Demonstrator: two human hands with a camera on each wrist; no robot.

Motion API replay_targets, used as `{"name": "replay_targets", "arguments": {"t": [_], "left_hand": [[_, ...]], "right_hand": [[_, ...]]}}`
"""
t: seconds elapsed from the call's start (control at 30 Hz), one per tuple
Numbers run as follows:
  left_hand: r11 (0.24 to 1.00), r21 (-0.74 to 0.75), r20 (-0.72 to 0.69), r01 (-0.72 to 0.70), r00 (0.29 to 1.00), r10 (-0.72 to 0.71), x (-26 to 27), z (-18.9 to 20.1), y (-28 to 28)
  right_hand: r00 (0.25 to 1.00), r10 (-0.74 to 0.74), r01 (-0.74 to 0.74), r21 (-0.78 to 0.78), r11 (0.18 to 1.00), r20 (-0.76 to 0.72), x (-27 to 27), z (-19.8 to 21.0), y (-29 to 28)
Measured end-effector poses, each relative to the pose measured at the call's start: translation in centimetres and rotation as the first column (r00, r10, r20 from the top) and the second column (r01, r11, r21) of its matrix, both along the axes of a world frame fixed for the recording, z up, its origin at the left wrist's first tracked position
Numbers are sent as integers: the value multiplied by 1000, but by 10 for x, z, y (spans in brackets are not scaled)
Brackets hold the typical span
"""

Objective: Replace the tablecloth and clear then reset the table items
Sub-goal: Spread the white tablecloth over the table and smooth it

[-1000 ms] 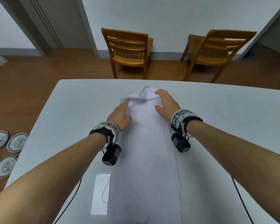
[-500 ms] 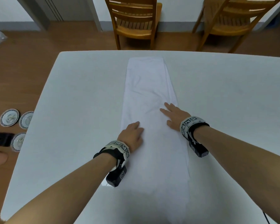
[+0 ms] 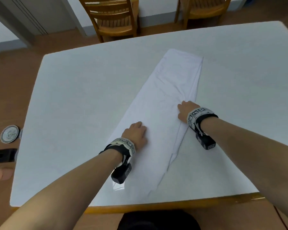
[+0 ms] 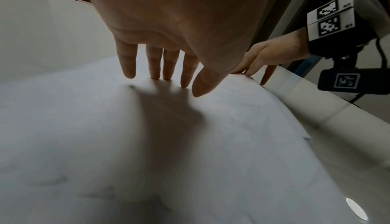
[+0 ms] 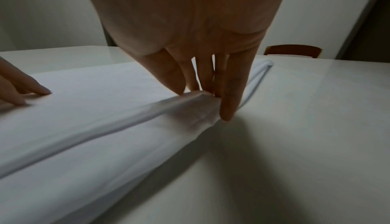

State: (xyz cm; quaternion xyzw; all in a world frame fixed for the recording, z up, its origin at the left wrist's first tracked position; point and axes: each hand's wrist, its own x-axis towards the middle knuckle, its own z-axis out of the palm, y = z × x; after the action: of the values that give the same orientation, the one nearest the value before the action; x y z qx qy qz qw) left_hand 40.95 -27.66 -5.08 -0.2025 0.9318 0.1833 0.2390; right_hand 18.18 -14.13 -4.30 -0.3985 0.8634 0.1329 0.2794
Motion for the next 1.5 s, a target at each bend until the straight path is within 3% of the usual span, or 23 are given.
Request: {"name": "replay_targets", "arguments": {"t": [0.3,0.43,0.53,0.63,0.77,1.1,1.37,1.5], "left_hand": [[986,51,2,159,987,-160,10,11,124],[988,-57,-11,145,989,-146,26,-2,162],[981,-152,-34,119,992,-125,37,-4,160],[988,-134,26,74,997,-71,57,-2,145],[987,-158,56,-7,998,16,93,-3,122],[965,-225,76,-137,985,158,151,0,48],[949,-191,43,-250,964,262,204,-3,-48],[953,-173,63,-247,963,261,228,-1,-95]], "right_hand": [[995,-79,76,40,996,67,47,12,125],[994,-36,37,-8,999,102,76,1,162],[993,25,-21,-37,999,112,98,-2,174],[990,68,-57,-90,994,123,118,-5,180],[975,-3,45,-182,982,221,146,-12,181],[957,94,-38,-205,978,275,194,-13,120],[959,83,-26,-209,978,271,233,-8,9],[965,200,-158,-236,959,167,265,-5,-58]]}}
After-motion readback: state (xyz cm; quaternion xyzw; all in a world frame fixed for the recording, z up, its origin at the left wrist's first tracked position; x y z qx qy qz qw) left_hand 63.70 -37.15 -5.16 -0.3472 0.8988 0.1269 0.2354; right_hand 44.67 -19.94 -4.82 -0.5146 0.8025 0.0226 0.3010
